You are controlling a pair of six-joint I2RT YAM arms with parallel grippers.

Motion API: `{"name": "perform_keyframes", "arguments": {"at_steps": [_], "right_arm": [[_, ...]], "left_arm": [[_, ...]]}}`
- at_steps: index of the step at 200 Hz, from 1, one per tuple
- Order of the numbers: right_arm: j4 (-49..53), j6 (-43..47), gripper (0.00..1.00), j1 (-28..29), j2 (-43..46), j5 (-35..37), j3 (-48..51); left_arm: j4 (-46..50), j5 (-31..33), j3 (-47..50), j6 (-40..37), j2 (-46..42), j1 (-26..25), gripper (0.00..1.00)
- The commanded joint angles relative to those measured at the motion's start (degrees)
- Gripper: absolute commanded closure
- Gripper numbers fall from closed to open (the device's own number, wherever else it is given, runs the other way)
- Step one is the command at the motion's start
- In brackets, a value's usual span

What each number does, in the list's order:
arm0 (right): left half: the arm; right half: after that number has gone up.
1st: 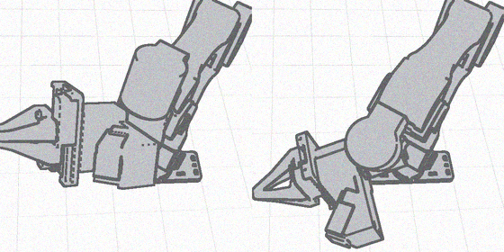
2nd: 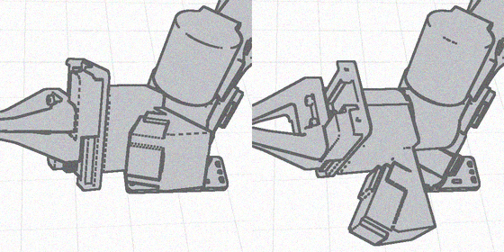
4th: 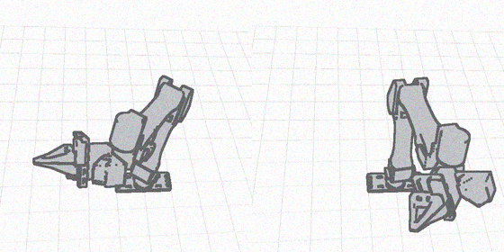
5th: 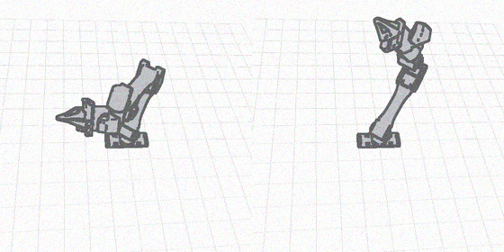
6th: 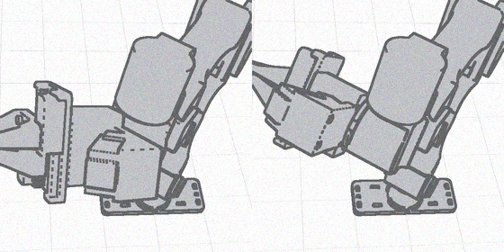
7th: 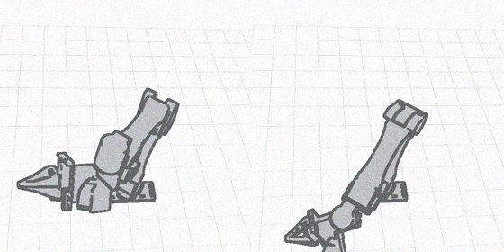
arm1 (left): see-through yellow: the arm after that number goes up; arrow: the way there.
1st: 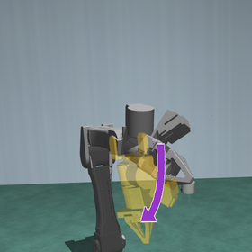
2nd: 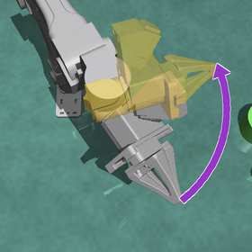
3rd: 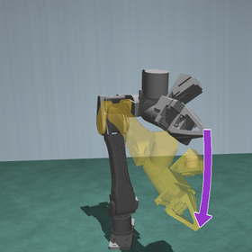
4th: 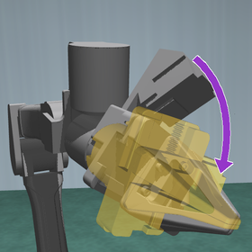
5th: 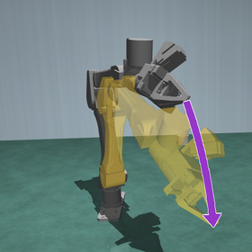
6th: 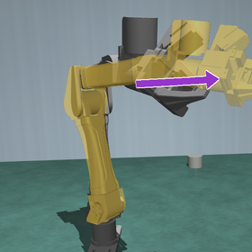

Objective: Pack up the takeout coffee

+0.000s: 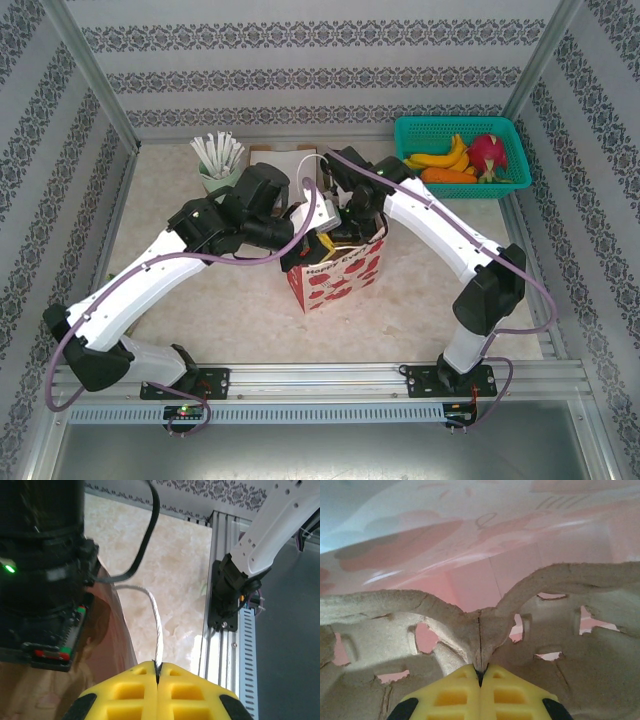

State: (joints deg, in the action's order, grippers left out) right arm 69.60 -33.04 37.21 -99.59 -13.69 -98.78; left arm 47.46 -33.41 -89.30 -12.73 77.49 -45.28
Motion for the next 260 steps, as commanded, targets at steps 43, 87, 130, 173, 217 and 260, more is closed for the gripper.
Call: {"name": "perform_keyframes", "arguments": {"at_steps": [43,87,130,173,217,260], "right_arm": [[-3.6,5.0,1.00,1.3,2.0,3.5,5.6],[-7.2,7.2,1.00,1.3,4.4,3.8,10.4],[-8.4,9.3,1.00,1.4,4.8,3.7,12.2],[-8.8,9.8,1.00,1.5,4.6,4.2,12.7],[-8.7,10.3,1.00,1.8,4.5,4.6,12.4],[-8.6,10.6,1.00,1.9,4.5,4.8,12.4]], "left_arm": [[-6.4,2.1,2.7,0.3,-4.1,-0.4,0.96],[-10.9,2.9,4.9,2.8,-6.0,1.1,0.75],[-19.2,7.9,9.0,12.0,-9.4,7.3,0.33],[-21.5,23.0,10.2,24.2,-7.0,14.8,0.31],[-21.3,17.0,6.7,24.1,-0.4,15.5,0.36],[-22.2,14.4,3.7,25.2,4.9,15.5,0.43]]}}
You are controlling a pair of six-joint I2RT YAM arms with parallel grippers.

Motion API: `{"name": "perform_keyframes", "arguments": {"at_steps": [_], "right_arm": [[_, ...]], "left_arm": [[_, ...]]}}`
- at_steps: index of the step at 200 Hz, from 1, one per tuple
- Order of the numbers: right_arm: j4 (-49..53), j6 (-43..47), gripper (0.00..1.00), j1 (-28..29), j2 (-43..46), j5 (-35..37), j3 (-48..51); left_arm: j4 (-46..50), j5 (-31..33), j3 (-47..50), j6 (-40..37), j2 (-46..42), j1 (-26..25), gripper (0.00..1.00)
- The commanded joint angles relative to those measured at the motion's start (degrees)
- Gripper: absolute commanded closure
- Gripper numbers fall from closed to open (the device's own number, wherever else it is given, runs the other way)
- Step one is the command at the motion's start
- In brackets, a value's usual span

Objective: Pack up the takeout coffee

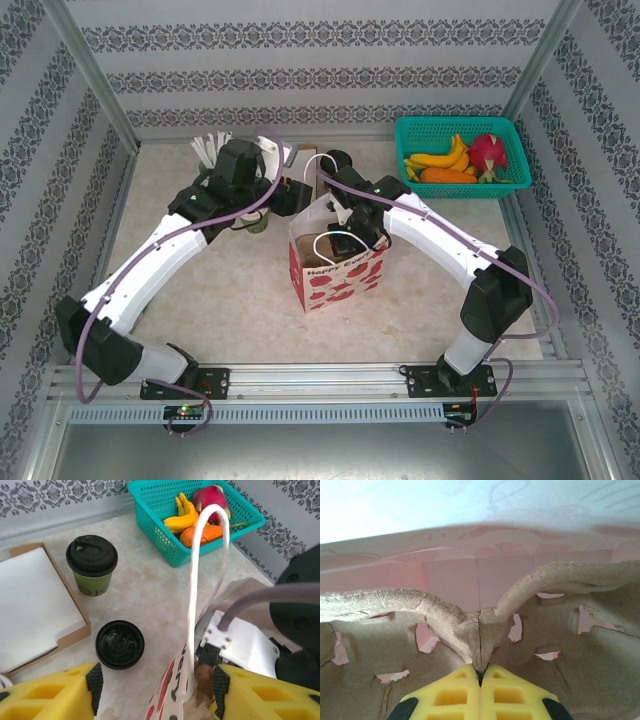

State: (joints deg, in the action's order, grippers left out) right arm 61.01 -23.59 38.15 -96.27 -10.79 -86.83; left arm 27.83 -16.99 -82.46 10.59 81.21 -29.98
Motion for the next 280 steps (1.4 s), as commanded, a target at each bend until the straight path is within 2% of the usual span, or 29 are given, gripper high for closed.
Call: {"name": "perform_keyframes", "arguments": {"at_steps": [1,30,57,68,94,148,176,220,257,280], "right_arm": [[0.0,1.1,1.00,0.9,1.2,1.9,0.4],[0.1,1.4,1.00,1.1,1.2,2.1,0.9],[2.4,-1.6,1.00,1.9,0.5,2.8,-0.6],[2.6,-4.6,1.00,2.0,0.2,0.7,-1.0],[2.1,-6.3,1.00,4.1,-0.3,-0.1,-1.1],[2.7,-6.9,1.00,5.4,-5.1,5.1,-1.6],[0.9,-7.0,1.00,5.6,-6.1,6.7,-1.2],[-8.0,-8.4,1.00,5.8,-4.3,8.3,3.8],[-7.9,-7.5,1.00,5.8,-5.9,8.3,5.1],[-8.5,-6.8,0.87,5.9,-4.1,6.7,5.0]], "left_arm": [[-2.6,-2.0,-3.2,1.9,1.3,0.2,0.43],[-2.2,-2.4,-4.2,2.2,2.7,0.2,0.64],[-0.4,-1.2,-4.8,2.8,2.3,0.2,1.00],[0.7,-1.0,-4.9,3.7,1.5,0.6,1.00],[2.0,-8.2,-5.9,6.9,0.1,2.8,1.00],[8.5,-7.2,-9.4,8.6,2.3,3.1,1.00],[8.9,-6.7,-9.5,10.6,2.7,3.9,1.00],[9.4,-6.4,-9.3,12.4,3.6,4.8,1.00],[8.8,-7.0,-8.6,13.4,3.7,5.8,1.00],[8.5,-6.6,-8.3,13.4,3.6,5.9,1.00]]}}
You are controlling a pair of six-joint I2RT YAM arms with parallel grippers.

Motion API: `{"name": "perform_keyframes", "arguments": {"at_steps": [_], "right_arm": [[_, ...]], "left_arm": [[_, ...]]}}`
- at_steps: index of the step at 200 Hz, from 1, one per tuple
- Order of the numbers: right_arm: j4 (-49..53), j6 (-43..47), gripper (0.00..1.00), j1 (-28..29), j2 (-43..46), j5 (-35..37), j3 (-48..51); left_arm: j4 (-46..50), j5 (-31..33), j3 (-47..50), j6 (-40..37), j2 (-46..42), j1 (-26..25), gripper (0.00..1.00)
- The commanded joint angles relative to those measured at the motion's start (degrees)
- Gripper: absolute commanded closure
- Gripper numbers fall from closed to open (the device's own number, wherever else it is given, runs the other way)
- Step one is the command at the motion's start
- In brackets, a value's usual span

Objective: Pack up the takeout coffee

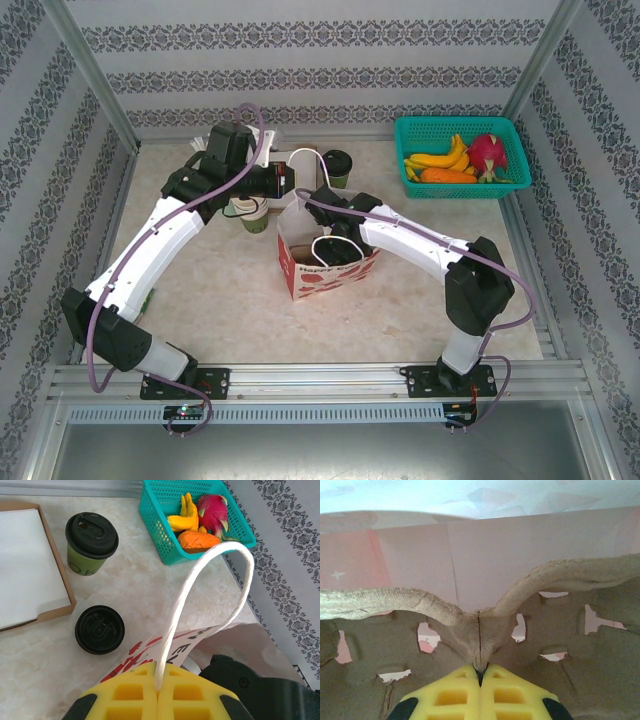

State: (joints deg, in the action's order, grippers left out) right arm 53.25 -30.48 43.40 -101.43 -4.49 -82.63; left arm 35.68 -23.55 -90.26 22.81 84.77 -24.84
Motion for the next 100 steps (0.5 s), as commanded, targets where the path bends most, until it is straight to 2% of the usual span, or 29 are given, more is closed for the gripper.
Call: {"name": "perform_keyframes", "arguments": {"at_steps": [1,28,37,49,68,100], "right_arm": [[-0.8,0.1,0.85,0.7,1.2,0.3,0.7],[-1.5,1.9,0.46,0.6,4.9,-1.1,0.5],[-1.4,2.8,0.40,0.6,5.9,-1.5,0.5],[-0.9,3.8,0.37,0.5,6.7,-1.6,0.5],[0.6,5.1,0.42,0.6,6.7,-0.9,0.6],[2.7,6.5,0.81,0.6,4.2,-0.9,0.8]], "left_arm": [[0.7,-0.1,-0.5,1.1,0.0,0.8,1.00],[0.6,0.2,-0.4,0.6,-0.2,0.9,1.00],[0.5,0.4,-0.2,0.3,-0.4,0.9,1.00],[0.6,0.8,-0.2,0.1,-0.5,0.9,1.00],[0.9,0.9,-0.3,-0.5,-0.7,0.9,1.00],[0.9,0.9,-0.2,-0.9,-0.8,0.9,1.00]]}}
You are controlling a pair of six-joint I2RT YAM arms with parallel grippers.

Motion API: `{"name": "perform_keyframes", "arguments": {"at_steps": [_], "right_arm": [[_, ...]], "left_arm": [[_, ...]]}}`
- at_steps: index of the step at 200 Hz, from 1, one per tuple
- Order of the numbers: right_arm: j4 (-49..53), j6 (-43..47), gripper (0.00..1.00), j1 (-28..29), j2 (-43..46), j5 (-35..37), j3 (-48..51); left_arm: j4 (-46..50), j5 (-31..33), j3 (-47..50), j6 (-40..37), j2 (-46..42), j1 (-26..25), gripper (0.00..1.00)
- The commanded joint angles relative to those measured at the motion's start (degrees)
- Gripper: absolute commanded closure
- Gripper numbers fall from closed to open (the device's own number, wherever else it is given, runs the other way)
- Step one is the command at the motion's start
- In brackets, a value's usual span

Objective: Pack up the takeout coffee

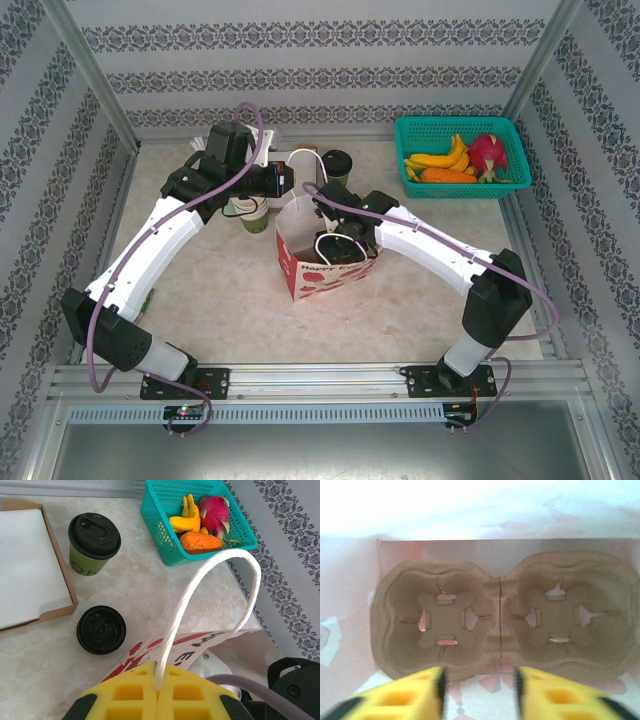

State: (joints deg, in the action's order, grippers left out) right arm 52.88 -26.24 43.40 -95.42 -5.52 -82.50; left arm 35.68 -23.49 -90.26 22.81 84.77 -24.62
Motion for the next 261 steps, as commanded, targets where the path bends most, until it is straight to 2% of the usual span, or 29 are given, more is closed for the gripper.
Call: {"name": "perform_keyframes", "arguments": {"at_steps": [1,24,72,144,180,223,261], "right_arm": [[3.1,2.4,0.82,0.6,-1.9,0.1,0.7],[3.2,4.4,1.00,0.6,-3.7,-1.2,0.8],[3.7,6.6,1.00,0.5,-7.9,-1.2,0.6],[1.9,7.1,0.96,0.5,-14.1,2.9,1.0],[2.3,7.0,0.90,0.5,-14.1,2.7,0.8],[-0.7,6.6,0.78,0.5,-6.8,-1.2,0.0],[-4.6,7.5,0.58,0.6,0.2,-5.3,0.0]], "left_arm": [[0.8,0.8,-0.2,-0.9,-0.8,0.7,1.00],[0.9,0.8,-0.1,-1.1,-0.7,0.7,1.00],[0.8,0.6,-0.3,-1.2,-0.6,0.7,1.00],[0.8,0.1,0.1,-0.8,-0.3,0.7,1.00],[0.4,-0.3,0.5,-0.9,-0.4,0.7,1.00],[0.4,-0.2,0.8,-1.4,-0.7,0.8,1.00],[0.6,-0.3,1.7,-2.4,-1.5,0.8,1.00]]}}
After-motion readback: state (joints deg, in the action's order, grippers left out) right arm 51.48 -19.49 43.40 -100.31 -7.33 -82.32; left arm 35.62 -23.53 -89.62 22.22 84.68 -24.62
